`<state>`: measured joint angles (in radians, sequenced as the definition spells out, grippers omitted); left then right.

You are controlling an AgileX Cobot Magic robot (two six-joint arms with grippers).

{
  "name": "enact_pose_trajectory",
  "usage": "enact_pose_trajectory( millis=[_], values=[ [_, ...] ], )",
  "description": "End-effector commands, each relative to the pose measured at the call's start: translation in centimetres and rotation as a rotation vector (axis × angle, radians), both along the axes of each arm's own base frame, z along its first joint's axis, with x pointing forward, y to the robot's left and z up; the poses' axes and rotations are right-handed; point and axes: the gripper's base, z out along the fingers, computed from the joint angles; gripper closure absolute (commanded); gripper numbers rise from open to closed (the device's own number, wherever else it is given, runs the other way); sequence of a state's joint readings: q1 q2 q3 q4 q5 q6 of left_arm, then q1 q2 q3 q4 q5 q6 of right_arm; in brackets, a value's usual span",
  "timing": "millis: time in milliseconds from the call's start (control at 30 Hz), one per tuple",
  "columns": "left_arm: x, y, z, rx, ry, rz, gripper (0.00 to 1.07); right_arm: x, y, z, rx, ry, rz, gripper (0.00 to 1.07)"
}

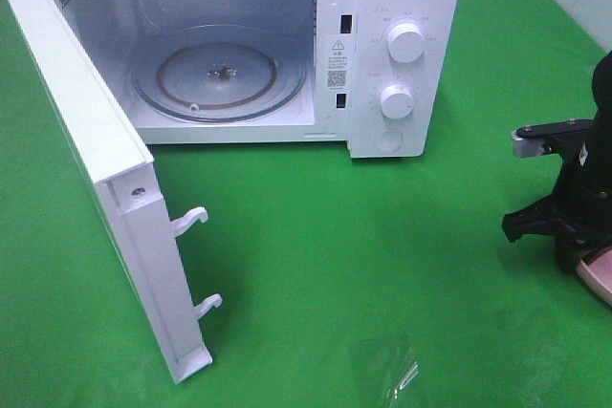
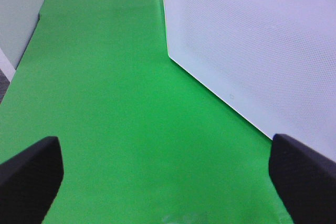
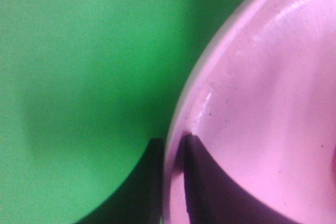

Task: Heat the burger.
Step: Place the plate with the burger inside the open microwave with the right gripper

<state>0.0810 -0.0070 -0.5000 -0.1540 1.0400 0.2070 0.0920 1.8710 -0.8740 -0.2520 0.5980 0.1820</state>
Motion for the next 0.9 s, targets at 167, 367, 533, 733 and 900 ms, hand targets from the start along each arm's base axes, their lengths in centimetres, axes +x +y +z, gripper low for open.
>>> enact_pose_trajectory(
  millis=[167, 367, 533, 733, 900],
  values=[
    [-0.3, -0.1, -0.1, -0.006, -0.019, -0.001, 0.07, -0.9, -0.5, 0.2, -0.061, 0.064, -0.031, 1.07],
    [-0.3, -0.1, -0.1, -0.006, -0.019, -0.001, 0.07, -1.1, 0.0, 1.1, -0.092, 0.054, -0.009, 1.07],
    [-0.3, -0.1, -0.1, -0.006, -0.019, -0.001, 0.07, -1.4, 0.9, 1.3, -0.133, 0.066, 0.032, 1.07],
    [-0.3, -0.1, -0.1, -0.006, -0.019, -0.001, 0.07, -1.8, 2.2, 1.5, -0.198, 0.086, 0.084, 1.07],
    [-0.3, -0.1, -0.1, -0.006, -0.019, -0.001, 0.07, -2.1, 3.3, 1.8, -0.249, 0.078, 0.123, 1.07]
  ],
)
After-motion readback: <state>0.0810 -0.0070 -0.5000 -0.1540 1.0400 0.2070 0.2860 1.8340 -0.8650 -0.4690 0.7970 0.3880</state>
